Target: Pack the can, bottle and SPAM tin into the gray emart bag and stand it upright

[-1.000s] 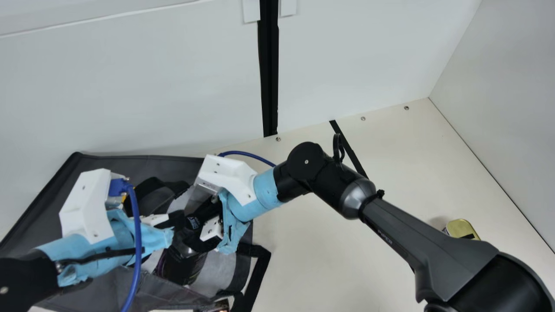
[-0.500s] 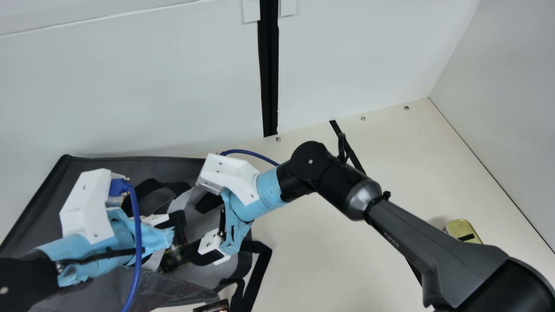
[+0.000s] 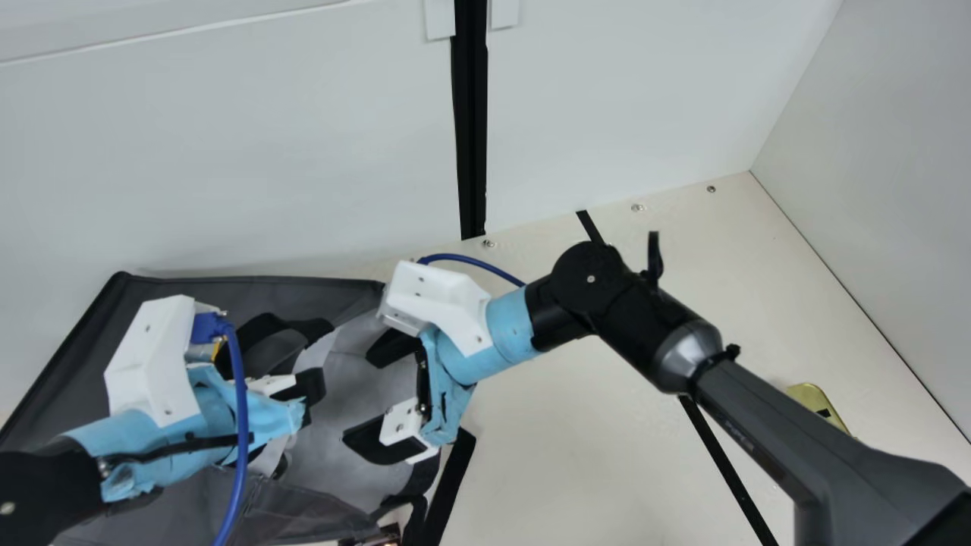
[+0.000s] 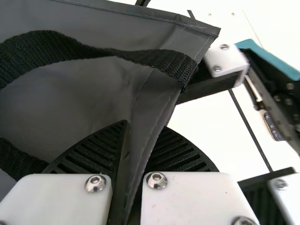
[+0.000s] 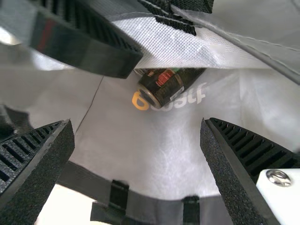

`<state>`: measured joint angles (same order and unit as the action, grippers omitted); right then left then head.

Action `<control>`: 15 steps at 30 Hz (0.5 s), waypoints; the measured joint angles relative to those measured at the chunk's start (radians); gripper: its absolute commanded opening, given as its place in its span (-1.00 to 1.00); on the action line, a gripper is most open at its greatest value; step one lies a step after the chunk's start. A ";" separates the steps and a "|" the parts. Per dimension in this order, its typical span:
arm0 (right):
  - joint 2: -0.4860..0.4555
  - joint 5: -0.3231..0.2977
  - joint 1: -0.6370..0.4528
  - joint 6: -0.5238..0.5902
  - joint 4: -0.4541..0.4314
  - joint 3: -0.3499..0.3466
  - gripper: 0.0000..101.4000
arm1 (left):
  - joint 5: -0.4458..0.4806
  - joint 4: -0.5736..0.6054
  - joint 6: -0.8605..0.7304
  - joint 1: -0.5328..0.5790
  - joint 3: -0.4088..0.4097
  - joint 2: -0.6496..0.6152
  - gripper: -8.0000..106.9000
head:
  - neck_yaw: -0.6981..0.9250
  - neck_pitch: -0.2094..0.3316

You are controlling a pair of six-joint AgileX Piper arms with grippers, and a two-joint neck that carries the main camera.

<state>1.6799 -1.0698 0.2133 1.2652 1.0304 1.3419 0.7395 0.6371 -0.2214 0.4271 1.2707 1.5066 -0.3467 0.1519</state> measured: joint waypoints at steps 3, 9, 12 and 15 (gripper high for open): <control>-0.025 -0.018 -0.026 0.005 0.001 -0.014 0.87 | 0.000 0.000 0.000 0.000 0.000 0.000 -1.00 | -0.002 0.000; -0.074 -0.067 -0.086 0.017 0.002 -0.025 0.87 | 0.000 0.000 0.000 0.000 0.000 0.000 -1.00 | 0.000 0.000; -0.096 -0.093 -0.119 0.021 0.001 -0.026 0.87 | 0.000 0.000 0.000 0.000 0.000 0.000 -1.00 | -0.002 0.000; -0.119 -0.119 -0.153 0.021 -0.003 -0.026 0.87 | 0.000 0.000 0.000 0.000 0.000 0.000 -1.00 | -0.002 0.000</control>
<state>1.5612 -1.1890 0.0607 1.2866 1.0278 1.3157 0.7395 0.6371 -0.2214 0.4271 1.2707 1.5066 -0.3482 0.1519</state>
